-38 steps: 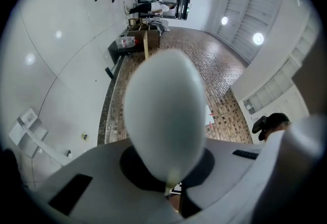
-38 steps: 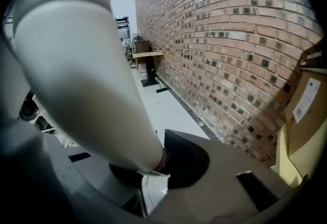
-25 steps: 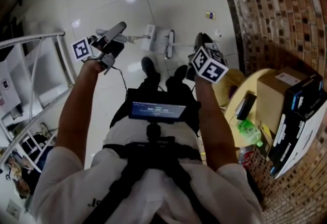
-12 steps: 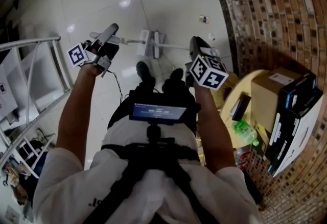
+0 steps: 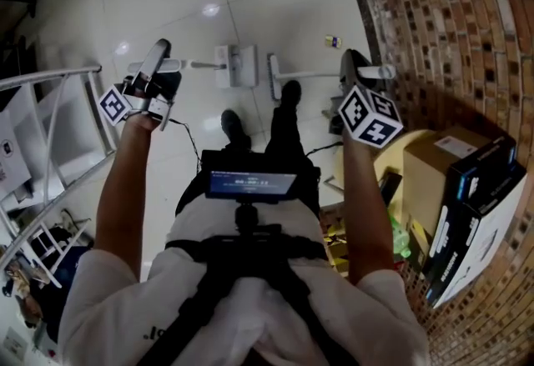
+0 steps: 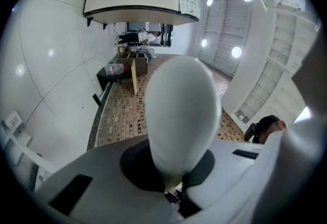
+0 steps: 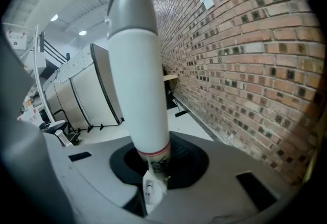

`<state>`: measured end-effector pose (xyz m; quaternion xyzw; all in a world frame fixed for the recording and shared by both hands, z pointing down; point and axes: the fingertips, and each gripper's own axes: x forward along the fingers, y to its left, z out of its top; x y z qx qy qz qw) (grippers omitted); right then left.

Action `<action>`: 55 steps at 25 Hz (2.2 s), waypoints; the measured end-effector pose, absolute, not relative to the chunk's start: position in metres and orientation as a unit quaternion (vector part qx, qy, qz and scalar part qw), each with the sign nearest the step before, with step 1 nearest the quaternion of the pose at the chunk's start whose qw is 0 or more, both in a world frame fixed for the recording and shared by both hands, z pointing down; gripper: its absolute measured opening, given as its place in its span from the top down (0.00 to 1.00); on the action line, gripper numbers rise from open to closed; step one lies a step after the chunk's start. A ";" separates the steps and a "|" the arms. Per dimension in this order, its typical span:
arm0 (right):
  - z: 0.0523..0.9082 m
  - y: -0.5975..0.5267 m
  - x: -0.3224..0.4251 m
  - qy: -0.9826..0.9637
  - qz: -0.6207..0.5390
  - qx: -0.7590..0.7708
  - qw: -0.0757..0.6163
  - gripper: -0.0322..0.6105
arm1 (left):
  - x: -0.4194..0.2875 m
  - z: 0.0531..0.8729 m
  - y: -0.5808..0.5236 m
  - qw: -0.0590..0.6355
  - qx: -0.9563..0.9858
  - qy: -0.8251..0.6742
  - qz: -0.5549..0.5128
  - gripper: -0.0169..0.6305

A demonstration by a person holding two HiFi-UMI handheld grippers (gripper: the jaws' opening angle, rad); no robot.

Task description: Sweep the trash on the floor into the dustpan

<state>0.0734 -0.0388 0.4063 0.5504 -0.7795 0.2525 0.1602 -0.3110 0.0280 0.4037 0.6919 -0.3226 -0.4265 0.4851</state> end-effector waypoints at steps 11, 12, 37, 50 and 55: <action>0.391 -0.215 0.213 -0.766 0.179 0.579 0.215 0.89 | -0.246 0.399 -0.073 0.473 0.658 -0.365 -0.458 0.97; 0.390 -0.231 0.223 -0.765 0.170 0.581 0.222 0.89 | -0.235 0.400 -0.086 0.475 0.657 -0.365 -0.458 0.97; 0.511 -0.274 0.261 -0.718 0.245 0.614 0.219 0.85 | -0.085 0.449 -0.172 0.571 0.660 -0.343 -0.347 0.97; 0.456 -0.220 0.208 -0.773 0.293 0.548 0.128 0.87 | -0.077 0.448 -0.182 0.564 0.665 -0.339 -0.352 0.97; 0.451 -0.223 0.233 -0.762 0.296 0.564 0.119 0.89 | -0.075 0.444 -0.186 0.566 0.663 -0.328 -0.364 0.97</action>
